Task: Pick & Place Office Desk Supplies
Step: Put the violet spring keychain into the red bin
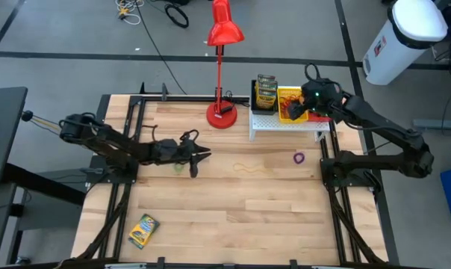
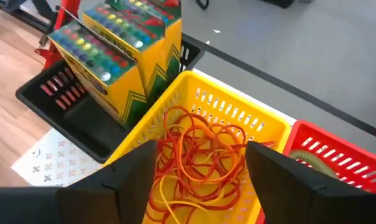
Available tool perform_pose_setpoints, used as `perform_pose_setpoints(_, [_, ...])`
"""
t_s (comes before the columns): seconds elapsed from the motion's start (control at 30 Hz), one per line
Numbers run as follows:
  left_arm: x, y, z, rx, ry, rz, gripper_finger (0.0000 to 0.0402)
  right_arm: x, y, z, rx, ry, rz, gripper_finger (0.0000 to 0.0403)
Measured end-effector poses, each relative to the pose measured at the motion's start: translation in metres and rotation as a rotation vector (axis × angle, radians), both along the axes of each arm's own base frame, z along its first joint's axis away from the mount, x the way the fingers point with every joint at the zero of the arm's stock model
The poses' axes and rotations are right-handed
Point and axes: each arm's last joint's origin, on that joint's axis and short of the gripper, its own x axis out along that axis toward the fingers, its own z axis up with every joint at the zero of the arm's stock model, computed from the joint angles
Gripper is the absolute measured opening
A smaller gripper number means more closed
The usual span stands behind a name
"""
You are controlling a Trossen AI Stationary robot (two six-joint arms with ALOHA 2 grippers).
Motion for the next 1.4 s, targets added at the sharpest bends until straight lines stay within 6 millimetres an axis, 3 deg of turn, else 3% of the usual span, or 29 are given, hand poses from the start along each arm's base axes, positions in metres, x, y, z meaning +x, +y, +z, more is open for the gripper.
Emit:
perform_pose_setpoints(0.23, [-0.004,-0.013,0.0,0.028,0.058,-0.004,0.0084,0.001,0.009,-0.002,0.001,0.056,0.058,0.0159])
perform_pose_setpoints(0.4, [-0.006,-0.016,-0.009,0.049,0.189,0.029,0.0084,0.004,0.041,0.009,-0.041,-0.003,0.221,0.0062])
perform_pose_setpoints(0.5, [-0.004,-0.015,-0.01,0.034,0.243,0.062,0.0084,0.009,0.068,0.005,-0.069,-0.046,0.37,0.0011])
perform_pose_setpoints(0.67, [0.004,-0.017,-0.003,0.015,0.22,0.041,0.0084,0.013,0.111,-0.018,0.005,-0.026,0.541,0.0028])
perform_pose_setpoints(0.93, [0.017,-0.021,-0.005,0.01,0.108,-0.083,0.0083,0.011,0.156,-0.072,0.202,0.226,0.415,0.0005])
perform_pose_setpoints(1.03, [0.024,-0.025,-0.013,0.03,0.065,-0.149,0.0083,0.016,0.161,-0.097,0.255,0.297,0.327,0.0009])
perform_pose_setpoints(1.17, [0.03,-0.031,-0.023,0.057,0.026,-0.215,0.0083,0.018,0.159,-0.127,0.299,0.394,0.206,0.0043])
perform_pose_setpoints(1.4, [0.031,-0.035,-0.03,0.068,0.036,-0.236,0.0083,0.019,0.14,-0.158,0.352,0.368,0.063,0.0114])
